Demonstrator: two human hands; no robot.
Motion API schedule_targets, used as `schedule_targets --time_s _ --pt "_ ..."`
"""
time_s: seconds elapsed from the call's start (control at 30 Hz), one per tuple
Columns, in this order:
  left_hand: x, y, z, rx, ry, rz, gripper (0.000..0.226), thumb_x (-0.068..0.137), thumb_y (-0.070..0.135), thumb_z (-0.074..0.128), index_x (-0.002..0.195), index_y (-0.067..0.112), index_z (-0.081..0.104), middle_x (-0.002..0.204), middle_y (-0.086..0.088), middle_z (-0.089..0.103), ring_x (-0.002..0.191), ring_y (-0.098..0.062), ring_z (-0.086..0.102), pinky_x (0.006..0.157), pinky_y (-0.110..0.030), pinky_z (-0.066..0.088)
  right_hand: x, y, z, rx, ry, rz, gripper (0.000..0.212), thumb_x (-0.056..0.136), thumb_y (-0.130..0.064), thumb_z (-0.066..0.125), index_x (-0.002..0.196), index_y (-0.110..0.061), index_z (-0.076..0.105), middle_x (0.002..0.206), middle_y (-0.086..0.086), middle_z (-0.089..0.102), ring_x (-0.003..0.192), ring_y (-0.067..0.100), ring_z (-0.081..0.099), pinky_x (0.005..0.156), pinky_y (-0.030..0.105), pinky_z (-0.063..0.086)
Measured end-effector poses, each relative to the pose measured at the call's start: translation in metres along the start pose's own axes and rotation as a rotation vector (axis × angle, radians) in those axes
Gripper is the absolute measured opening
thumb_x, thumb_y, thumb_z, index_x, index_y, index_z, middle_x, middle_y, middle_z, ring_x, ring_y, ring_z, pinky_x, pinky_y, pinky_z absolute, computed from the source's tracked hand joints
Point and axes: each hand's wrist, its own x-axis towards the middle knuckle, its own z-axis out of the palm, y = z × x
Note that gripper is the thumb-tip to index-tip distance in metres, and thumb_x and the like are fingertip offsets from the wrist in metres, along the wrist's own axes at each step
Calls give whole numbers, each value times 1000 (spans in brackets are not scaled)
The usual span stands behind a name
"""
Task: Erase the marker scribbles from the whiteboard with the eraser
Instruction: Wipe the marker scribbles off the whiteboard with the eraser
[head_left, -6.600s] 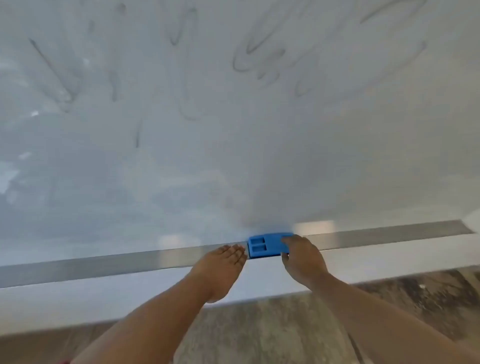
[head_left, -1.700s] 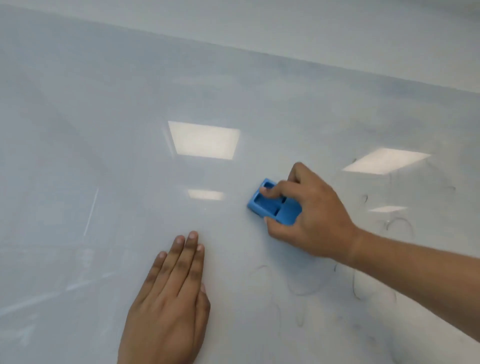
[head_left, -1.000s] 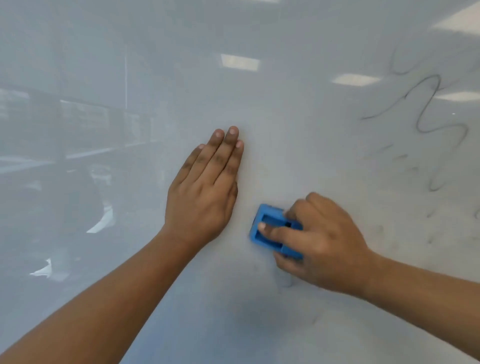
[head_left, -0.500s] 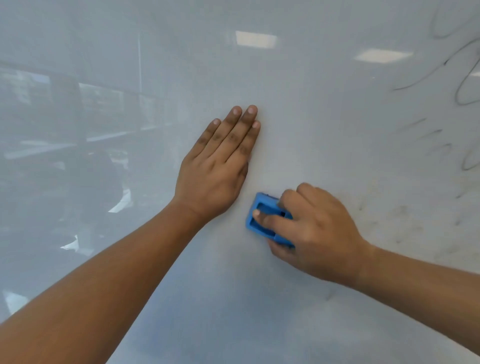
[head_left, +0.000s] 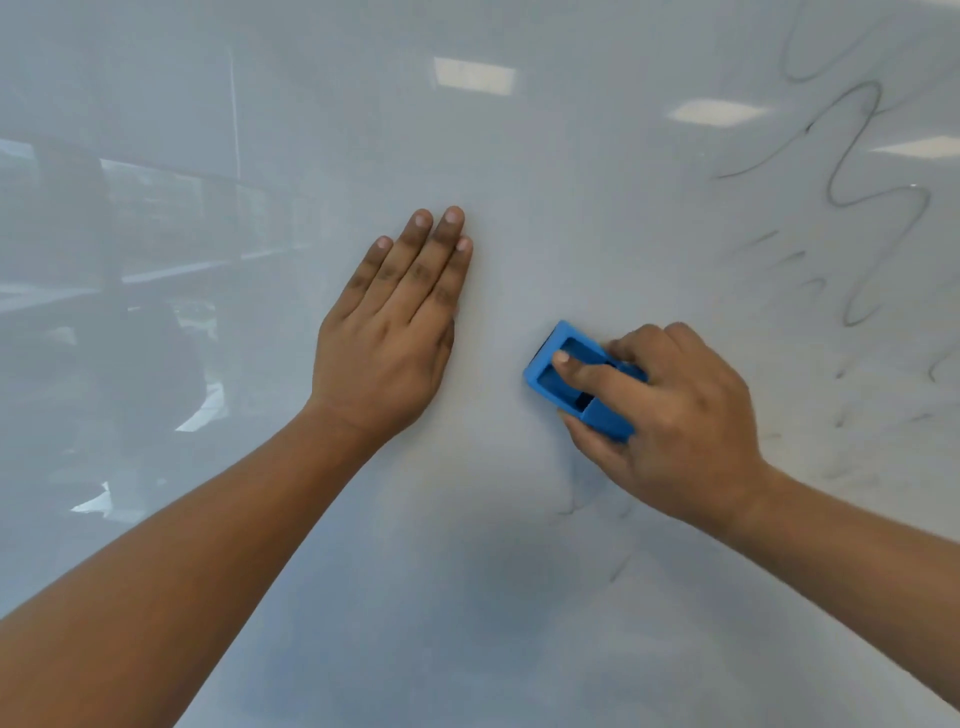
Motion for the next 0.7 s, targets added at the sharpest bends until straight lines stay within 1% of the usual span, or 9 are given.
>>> schedule_targets --time_s 0.07,0.17,0.27,0.3,0.37,0.43,0.5,0.6,0.7 --pt "0 2 -1 19 -11 -7 52 99 3 43 151 3 38 158 -13 35 148 -29 31 122 -45 29 -38 -15 10 51 -60 -50 30 83 -34 75 111 -22 72 87 7 65 65 29 52 54 37 47" --pt "1 6 -5 21 -56 -14 55 98 4 43 152 2 35 160 -14 32 150 -28 28 124 -44 25 -109 -33 23 86 -241 -260 18 91 -30 68 108 -26 69 80 1 62 62 24 47 52 33 43" --pt "8 10 -10 5 -82 -3 55 99 7 43 153 2 33 161 -14 30 151 -29 26 124 -44 22 -136 -33 22 21 -362 -417 24 89 -27 70 112 -29 65 83 -2 61 62 21 47 56 32 39" --pt "13 12 -11 -2 -81 8 55 99 7 42 153 2 32 161 -15 30 151 -29 25 124 -44 22 -125 -27 18 11 -327 -407 22 90 -27 68 112 -28 66 84 -1 63 62 22 48 56 33 40" --pt "27 19 -12 -14 -57 33 54 100 8 41 153 2 32 161 -15 31 151 -30 26 124 -44 23 -85 -9 7 -14 -172 -266 20 94 -29 65 113 -24 69 89 5 68 63 26 52 55 34 43" --pt "42 30 -10 -35 -26 31 52 101 9 40 153 1 33 160 -16 31 150 -30 26 124 -45 23 -39 11 -9 -63 -41 -73 26 93 -33 66 116 -22 69 97 10 68 67 31 55 55 38 47" --pt "56 42 -8 -73 -8 15 52 102 10 39 153 1 32 160 -17 32 150 -31 26 124 -45 23 -15 22 -18 -93 0 50 33 90 -34 69 120 -21 68 102 12 66 72 32 56 58 41 48" --pt "68 58 -1 -112 -5 -12 52 102 11 38 153 1 32 161 -17 31 151 -31 25 124 -45 23 -33 11 -11 -79 24 91 33 91 -33 69 122 -23 68 105 13 65 74 34 56 63 42 47" --pt "73 67 8 -124 -11 -35 53 101 11 38 153 2 32 162 -15 30 151 -30 24 125 -44 21 -96 -13 7 15 -68 -29 25 94 -27 66 118 -25 69 104 10 66 70 31 54 63 38 47"
